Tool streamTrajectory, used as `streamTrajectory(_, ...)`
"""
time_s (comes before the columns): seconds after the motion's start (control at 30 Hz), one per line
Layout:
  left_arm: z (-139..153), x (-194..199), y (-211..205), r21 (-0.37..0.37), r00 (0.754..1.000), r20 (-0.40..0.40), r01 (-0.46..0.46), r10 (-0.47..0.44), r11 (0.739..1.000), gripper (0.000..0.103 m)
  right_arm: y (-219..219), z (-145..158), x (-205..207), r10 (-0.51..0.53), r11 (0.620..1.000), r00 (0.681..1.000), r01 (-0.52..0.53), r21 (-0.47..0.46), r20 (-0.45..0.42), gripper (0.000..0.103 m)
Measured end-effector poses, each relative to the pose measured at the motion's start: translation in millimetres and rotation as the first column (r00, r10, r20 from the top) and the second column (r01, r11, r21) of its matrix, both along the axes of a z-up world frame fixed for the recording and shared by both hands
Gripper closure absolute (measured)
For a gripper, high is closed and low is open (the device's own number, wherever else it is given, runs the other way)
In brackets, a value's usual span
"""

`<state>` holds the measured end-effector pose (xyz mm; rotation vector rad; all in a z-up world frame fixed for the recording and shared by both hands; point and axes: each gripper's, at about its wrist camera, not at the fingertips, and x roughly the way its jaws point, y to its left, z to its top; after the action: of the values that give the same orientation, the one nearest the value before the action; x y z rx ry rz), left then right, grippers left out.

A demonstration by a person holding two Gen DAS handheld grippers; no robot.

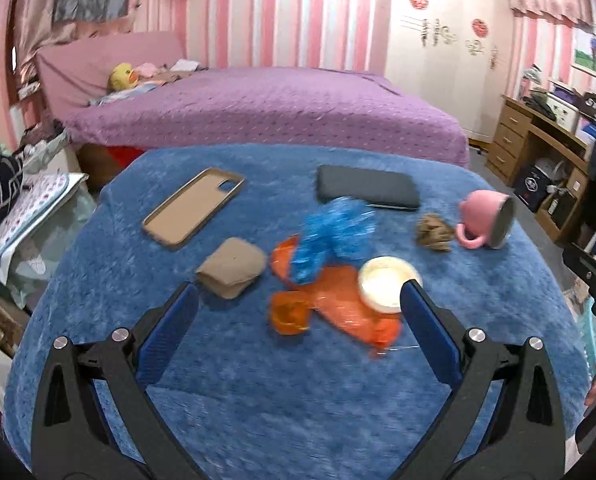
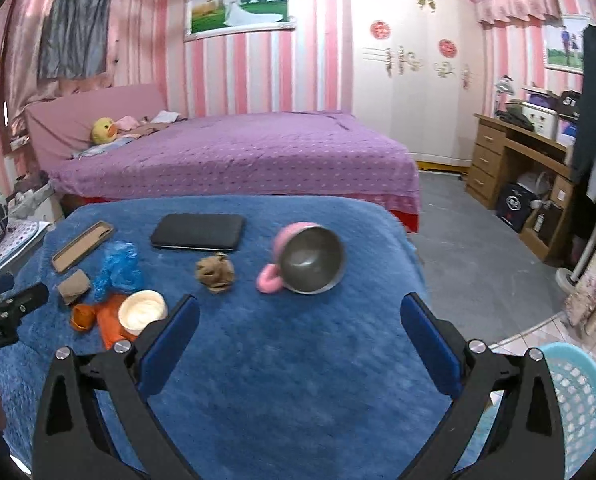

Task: Collect trash
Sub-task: 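Move left tool back over the bed toward the orange peel, then close left tool on the orange peel and lift it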

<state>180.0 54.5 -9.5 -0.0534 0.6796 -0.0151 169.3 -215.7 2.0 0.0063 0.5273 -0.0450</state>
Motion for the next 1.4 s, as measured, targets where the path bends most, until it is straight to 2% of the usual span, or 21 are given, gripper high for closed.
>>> streamTrajectory(0.23,-33,13,30,-0.022,0.997,-0.059,-0.06,0.058,0.998,0.006,20,-33,22,0.024,0.999,0.999,-0.026,-0.043,-0.043,0.005)
streamTrajectory(0.53,-69,32,26,-0.062,0.989,-0.143,-0.039,0.03,0.997,0.007,12,-59,41,0.001,0.998,0.99,-0.011,-0.065,-0.142,0.005)
streamTrajectory(0.6,-74,38,23,-0.086,0.987,-0.159,-0.029,0.015,0.996,0.013,8,-61,42,-0.006,0.998,0.989,-0.004,-0.064,-0.149,0.005)
streamTrajectory(0.67,-77,42,18,-0.103,0.986,-0.169,-0.011,-0.006,0.995,0.028,6,-60,42,-0.011,0.998,0.989,0.001,-0.067,-0.15,0.005)
streamTrajectory(0.7,-77,43,15,-0.106,0.986,-0.169,-0.002,-0.016,0.994,0.031,6,-61,42,-0.012,0.998,0.989,0.002,-0.069,-0.149,0.005)
streamTrajectory(0.87,-78,45,3,-0.101,0.985,-0.163,0.043,-0.06,0.994,0.072,8,-63,40,-0.005,0.997,0.988,-0.006,-0.072,-0.152,0.005)
streamTrajectory(0.97,-71,40,6,-0.11,0.988,-0.142,0.051,-0.067,0.993,0.083,12,-63,38,0.009,0.998,0.988,-0.018,-0.063,-0.153,0.005)
streamTrajectory(1.03,-65,35,14,-0.123,0.99,-0.125,0.044,-0.06,0.991,0.086,17,-63,37,0.018,0.998,0.989,-0.028,-0.064,-0.147,0.005)
streamTrajectory(1.2,-53,28,37,-0.157,0.995,-0.097,0.01,-0.026,0.988,0.087,35,-63,36,0.063,0.997,0.987,-0.07,-0.041,-0.146,0.005)
streamTrajectory(1.33,-57,28,46,-0.137,0.994,-0.113,-0.008,-0.008,0.991,0.087,57,-64,37,0.103,0.991,0.983,-0.115,-0.067,-0.151,0.005)
streamTrajectory(1.4,-60,29,49,-0.152,0.992,-0.127,-0.007,-0.012,0.988,0.087,63,-63,37,0.111,0.99,0.983,-0.122,-0.068,-0.148,0.005)
